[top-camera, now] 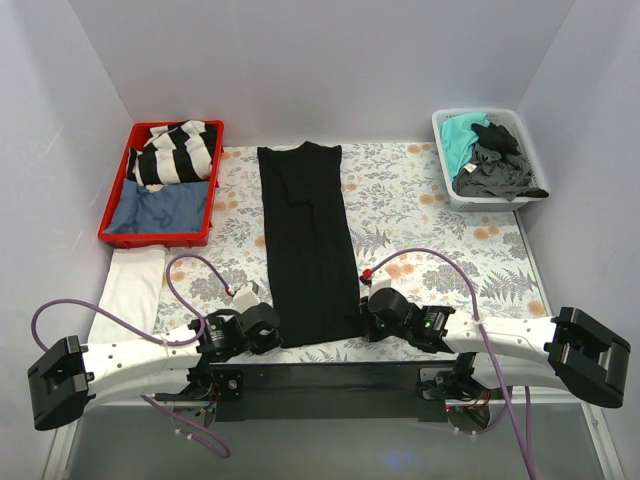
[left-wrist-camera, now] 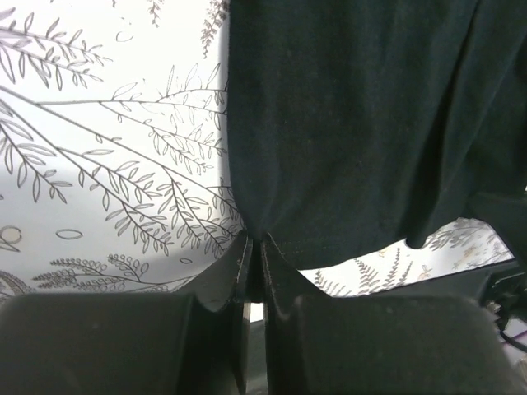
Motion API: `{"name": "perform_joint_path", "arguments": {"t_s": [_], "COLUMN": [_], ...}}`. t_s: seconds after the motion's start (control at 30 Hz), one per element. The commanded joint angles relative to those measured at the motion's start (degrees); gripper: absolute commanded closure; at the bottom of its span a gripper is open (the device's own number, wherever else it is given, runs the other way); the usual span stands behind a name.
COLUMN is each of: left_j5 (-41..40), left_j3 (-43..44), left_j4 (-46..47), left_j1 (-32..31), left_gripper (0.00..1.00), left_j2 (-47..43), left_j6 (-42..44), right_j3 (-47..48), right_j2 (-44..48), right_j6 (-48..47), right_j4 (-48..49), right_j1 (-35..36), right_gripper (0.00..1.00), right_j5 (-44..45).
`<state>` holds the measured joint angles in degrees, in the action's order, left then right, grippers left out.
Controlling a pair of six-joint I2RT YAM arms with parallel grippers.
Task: Fold and stack the t-shirts
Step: Grab the bottom of the folded rectangular tshirt with both arms
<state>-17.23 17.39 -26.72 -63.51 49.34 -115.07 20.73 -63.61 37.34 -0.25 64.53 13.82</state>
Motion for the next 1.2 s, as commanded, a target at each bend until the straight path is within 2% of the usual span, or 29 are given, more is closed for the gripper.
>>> {"name": "perform_joint_path", "arguments": {"t_s": [0.0,0.27,0.73,1.03,1.17], "left_j5": [-0.3,-1.5,-4.4,-18.7,-24.2], "left_j3": [-1.9,-1.0,2.6,10.8,16.2], "left_j4": [-6.0,-10.7,-11.2,-13.2,-13.4], "left_j1": [-0.2,-0.2,-0.3,-0.4,-0.4], "left_gripper": [1.0,1.0,1.0,1.0,1.0], "left_j2": [0.6,-2.0,-2.4,-2.6,-0.2], "left_j6": [-20.7,-22.2,-20.6,-19.6,-18.7], "right_j3": [-1.9,-2.7,-0.1,7.1,11.5], "right_j2": [0.7,2.4,3.3,5.8,4.9], "right_j6": [0.5,0.4,-0.9,-4.4,-7.8], "right_j4": [-6.2,-6.4,-7.0,-9.7,-10.5], "right_j1": [0.4,0.9,2.1,2.1,2.1], "right_gripper": [0.99,0.99,0.99,0.99,0.99], "right_j5": [0.2,-0.6,0.8,8.0,14.1]}}
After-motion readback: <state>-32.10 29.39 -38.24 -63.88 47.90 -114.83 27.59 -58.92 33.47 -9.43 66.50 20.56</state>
